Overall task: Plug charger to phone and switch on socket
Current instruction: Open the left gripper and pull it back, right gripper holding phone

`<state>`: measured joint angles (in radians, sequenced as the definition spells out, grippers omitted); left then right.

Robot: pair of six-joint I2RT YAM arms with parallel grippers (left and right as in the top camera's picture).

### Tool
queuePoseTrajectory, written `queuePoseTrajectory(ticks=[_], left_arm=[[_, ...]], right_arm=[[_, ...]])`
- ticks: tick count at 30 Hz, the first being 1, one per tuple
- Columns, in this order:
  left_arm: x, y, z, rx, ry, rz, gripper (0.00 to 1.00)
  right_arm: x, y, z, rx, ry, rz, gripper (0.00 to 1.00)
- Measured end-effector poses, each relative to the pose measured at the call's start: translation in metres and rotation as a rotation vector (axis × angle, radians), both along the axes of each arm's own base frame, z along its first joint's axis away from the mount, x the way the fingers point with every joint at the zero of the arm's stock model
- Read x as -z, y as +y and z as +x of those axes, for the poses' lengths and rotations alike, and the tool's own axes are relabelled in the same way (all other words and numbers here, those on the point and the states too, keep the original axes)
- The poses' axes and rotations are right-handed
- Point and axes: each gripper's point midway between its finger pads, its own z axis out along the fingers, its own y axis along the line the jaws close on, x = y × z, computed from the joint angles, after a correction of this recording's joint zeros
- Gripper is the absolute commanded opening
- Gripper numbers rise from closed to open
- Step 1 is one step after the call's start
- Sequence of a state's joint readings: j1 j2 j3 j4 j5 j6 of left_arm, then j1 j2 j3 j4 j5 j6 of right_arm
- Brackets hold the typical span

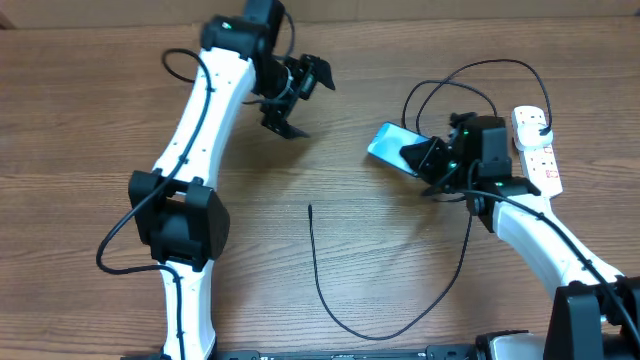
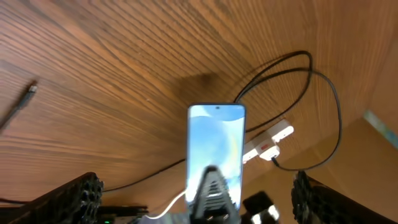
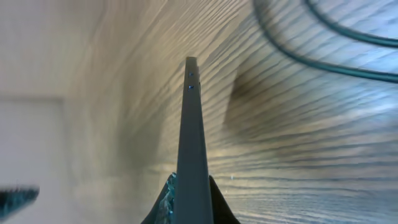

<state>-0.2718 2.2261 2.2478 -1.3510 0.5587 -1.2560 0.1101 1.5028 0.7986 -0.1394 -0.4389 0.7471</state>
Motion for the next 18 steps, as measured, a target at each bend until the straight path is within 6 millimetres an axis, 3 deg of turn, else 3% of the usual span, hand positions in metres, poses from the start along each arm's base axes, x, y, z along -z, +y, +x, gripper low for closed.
queuePoseTrajectory(ticks=[5, 12, 18], left_arm=[[-0.030, 0.004, 0.001, 0.063, -0.101, 0.034, 1.00], [-0.058, 0.002, 0.001, 0.123, -0.211, 0.066, 1.00], [-0.072, -0.007, 0.015, 0.133, -0.300, 0.022, 0.98]], right_arm=[[-0.013, -0.010, 0.013, 0.140, 0.043, 0.160, 0.04], [-0.052, 0.010, 0.026, 0.210, 0.089, 0.476, 0.04], [-0.082, 0.021, 0.031, 0.222, 0.129, 0.674, 0.04]])
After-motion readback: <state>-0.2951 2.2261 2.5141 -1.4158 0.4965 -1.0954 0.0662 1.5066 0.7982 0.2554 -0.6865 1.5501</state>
